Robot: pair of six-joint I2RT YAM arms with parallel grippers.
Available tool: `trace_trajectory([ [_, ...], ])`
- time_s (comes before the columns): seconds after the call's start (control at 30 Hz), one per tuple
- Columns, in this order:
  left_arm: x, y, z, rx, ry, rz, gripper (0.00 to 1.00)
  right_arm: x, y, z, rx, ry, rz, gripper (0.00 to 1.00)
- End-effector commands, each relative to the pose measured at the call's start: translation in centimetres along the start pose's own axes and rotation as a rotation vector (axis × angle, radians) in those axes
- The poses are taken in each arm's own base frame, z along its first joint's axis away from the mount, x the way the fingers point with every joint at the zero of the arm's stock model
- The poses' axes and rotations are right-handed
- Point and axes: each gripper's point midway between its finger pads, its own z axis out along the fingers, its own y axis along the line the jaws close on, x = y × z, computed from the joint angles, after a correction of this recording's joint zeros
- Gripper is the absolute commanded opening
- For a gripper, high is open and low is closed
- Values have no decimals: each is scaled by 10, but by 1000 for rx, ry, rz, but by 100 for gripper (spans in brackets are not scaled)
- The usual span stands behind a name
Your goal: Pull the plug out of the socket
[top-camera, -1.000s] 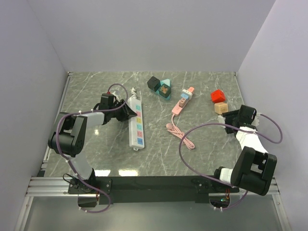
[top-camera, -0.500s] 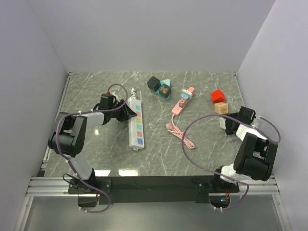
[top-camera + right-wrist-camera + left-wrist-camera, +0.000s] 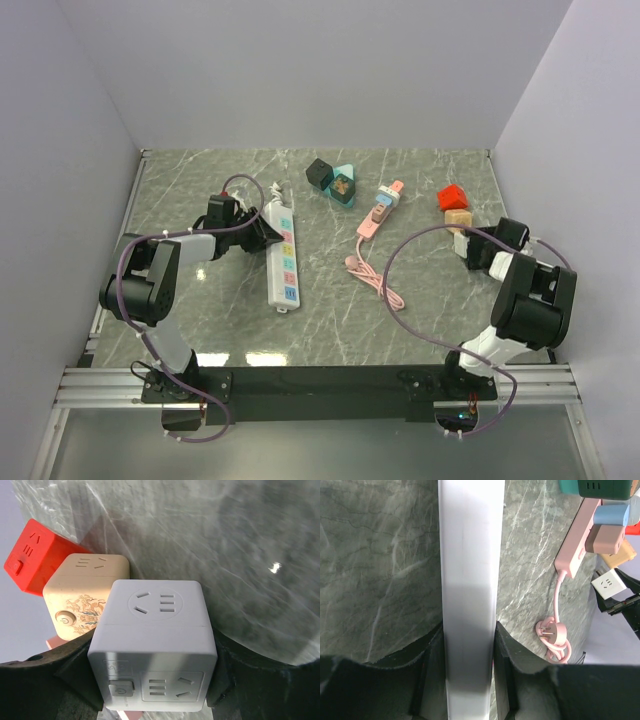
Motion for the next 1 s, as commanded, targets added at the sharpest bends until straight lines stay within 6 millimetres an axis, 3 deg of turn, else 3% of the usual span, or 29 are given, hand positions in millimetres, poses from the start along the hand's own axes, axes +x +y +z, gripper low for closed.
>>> trace_trajectory([
  [0.0,37,75,-8,-276,75,-66,1,-6,8,11,4,-3,-6,22],
  [0.1,33,72,-5,-260,59,-62,1,-6,14,15,5,19,-25,41],
  [0.13,33,72,-5,-260,58,-63,1,-6,14,17,13,28,-28,52],
  [0.37,31,69,-2,-246,54,-76,1,-4,19,24,52,85,-54,75],
  [0.63,31,67,-3,-238,53,-74,1,-5,13,5,117,81,-58,91],
  [0.97,31,65,-2,-225,57,-62,1,-6,1,-39,233,80,-97,95],
])
